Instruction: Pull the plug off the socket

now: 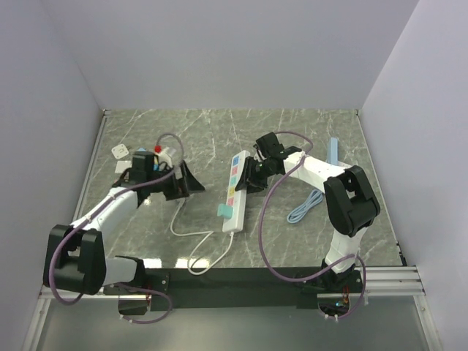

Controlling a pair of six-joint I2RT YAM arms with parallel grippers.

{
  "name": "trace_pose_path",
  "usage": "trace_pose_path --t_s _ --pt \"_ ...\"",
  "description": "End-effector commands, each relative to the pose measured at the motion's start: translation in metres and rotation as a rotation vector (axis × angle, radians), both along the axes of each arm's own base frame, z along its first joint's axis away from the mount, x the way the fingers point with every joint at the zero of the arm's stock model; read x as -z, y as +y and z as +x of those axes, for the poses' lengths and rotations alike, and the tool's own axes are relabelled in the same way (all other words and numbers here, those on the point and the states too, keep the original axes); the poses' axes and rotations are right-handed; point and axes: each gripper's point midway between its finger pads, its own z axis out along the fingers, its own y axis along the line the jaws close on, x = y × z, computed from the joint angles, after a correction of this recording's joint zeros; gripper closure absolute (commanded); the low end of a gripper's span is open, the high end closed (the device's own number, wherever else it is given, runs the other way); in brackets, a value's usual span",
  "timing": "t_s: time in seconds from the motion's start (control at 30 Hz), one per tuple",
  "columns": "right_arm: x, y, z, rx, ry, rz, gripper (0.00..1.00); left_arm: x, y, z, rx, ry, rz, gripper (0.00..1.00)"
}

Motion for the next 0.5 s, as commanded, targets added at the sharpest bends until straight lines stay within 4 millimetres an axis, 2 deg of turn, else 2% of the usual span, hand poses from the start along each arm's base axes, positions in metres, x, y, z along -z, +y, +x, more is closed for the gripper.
trace_pose_path --t_s 0.0,0.13,0.2,0.47 --pt "-0.028 0.013 0.024 0.03 -0.055 0.081 1.0 -0.016 -0.043 -0.028 0.196 -0.062 -0.082 0.01" --pt "-0.029 0.014 0.025 0.03 -0.051 0.088 1.0 -0.013 -0.074 -0.044 0.318 -0.075 -0.098 0.01" --pt "-0.03 0.015 0.025 0.026 -0.053 0.093 1.0 -0.002 -0.082 -0.049 0.357 -0.052 -0.062 0.01" --pt "-0.04 0.014 0.025 0.013 -0.078 0.099 1.0 0.01 -0.117 -0.05 0.44 -0.052 -0.015 0.01"
